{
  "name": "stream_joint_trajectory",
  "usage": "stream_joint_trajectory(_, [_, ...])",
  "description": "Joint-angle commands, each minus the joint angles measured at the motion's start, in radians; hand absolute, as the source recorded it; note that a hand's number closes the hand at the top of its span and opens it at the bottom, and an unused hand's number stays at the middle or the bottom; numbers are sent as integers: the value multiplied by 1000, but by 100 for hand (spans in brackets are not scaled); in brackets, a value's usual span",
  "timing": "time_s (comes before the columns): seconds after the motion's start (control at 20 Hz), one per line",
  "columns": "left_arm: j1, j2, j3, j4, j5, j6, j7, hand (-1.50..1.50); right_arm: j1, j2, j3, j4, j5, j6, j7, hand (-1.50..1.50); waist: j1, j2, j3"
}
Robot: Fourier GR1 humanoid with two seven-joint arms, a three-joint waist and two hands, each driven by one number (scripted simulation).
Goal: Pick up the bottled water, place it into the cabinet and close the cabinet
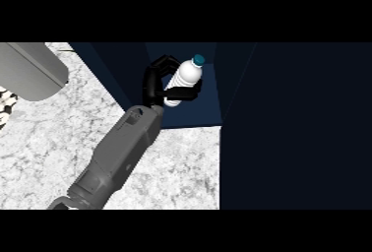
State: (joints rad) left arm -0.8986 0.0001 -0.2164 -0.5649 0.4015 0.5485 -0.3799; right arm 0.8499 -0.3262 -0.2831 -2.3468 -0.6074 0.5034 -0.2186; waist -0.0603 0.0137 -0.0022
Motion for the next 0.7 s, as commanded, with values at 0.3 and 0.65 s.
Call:
stream_joint_trajectory(0.3, [-168, 0, 25, 244, -22, 59, -59, -150, 39, 33, 27, -110, -75, 0, 15, -150, -26, 6, 0])
stream_joint_trajectory(0.65, [-247, 10, 60, 358, -44, 28, -53, -150, 49, 10, 9, -132, -83, 3, 20, -150, -19, 8, 0])
